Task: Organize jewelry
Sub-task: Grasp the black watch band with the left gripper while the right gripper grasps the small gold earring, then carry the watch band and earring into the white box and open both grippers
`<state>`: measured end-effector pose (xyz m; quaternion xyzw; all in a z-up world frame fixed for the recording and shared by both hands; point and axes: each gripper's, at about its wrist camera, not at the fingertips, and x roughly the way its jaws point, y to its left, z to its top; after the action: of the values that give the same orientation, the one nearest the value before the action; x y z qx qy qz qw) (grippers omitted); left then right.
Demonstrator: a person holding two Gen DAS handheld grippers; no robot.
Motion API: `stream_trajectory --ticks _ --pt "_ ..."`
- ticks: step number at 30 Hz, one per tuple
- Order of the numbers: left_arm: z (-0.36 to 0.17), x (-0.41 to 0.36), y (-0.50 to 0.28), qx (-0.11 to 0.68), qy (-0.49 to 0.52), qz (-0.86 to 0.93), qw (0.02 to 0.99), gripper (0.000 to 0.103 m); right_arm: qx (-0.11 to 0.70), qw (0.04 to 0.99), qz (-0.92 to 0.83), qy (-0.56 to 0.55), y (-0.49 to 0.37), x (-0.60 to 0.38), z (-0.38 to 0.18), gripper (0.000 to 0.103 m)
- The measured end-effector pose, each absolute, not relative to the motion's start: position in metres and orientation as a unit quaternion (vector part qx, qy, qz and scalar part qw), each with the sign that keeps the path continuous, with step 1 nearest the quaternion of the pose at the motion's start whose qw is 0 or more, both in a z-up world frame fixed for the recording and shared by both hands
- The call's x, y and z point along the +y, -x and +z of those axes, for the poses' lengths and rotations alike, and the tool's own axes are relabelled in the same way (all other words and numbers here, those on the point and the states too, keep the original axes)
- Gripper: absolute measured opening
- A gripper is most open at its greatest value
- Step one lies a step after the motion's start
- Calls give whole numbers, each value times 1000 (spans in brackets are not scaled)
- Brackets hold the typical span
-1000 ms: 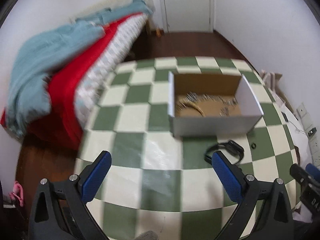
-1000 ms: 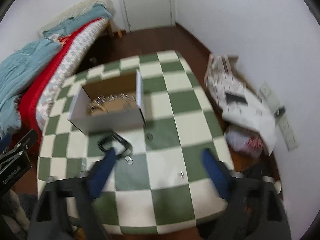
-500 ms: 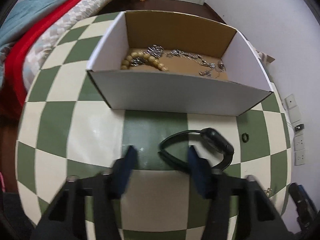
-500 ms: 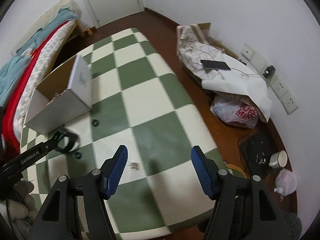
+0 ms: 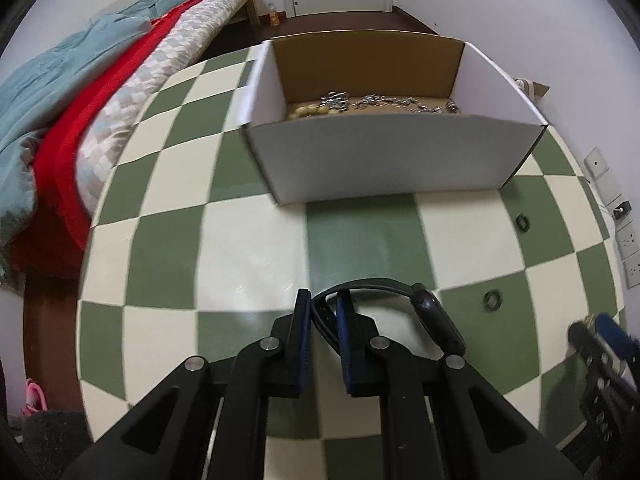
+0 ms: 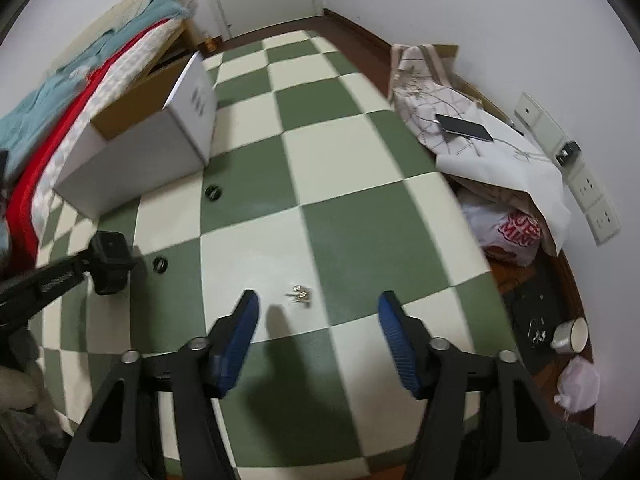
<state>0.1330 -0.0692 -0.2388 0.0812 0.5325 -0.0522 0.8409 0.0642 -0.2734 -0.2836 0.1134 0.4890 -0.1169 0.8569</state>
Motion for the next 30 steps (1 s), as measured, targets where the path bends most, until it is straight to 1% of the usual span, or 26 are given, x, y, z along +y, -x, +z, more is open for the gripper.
stream_trajectory --ticks 2,3,4,6,7,9,12,20,25,30 --pt "-238 -63 -131 534 -79 -50 840 10 485 861 -120 -90 -65 -264 -285 47" --pt "-238 -61 -129 534 -80 -49 840 10 483 863 -121 -81 -66 -260 -285 42" --pt "-238 -59 -130 534 -79 -48 840 10 481 865 -122 -73 -66 -258 -286 40" --pt "-238 -57 -129 535 -78 -47 840 10 475 869 -121 -66 -67 -254 -285 28" --pt "-238 -56 -128 535 -77 -46 840 10 473 870 -120 -64 -67 -253 -285 25" --pt "-238 -55 -129 535 -77 -46 840 10 472 872 -119 -61 -67 -250 -285 16" --pt "-238 -54 -130 534 -77 -46 841 9 471 873 -117 -57 -67 -248 -284 8" --pt "-230 -55 -126 529 -76 -53 844 8 468 874 -115 -66 -63 -250 -284 5" --pt "-212 -54 -124 515 -72 -61 852 8 457 880 -112 -68 -59 -249 -277 5" --pt "-186 -53 -124 497 -57 -70 863 8 437 891 -101 -70 -58 -243 -258 5"
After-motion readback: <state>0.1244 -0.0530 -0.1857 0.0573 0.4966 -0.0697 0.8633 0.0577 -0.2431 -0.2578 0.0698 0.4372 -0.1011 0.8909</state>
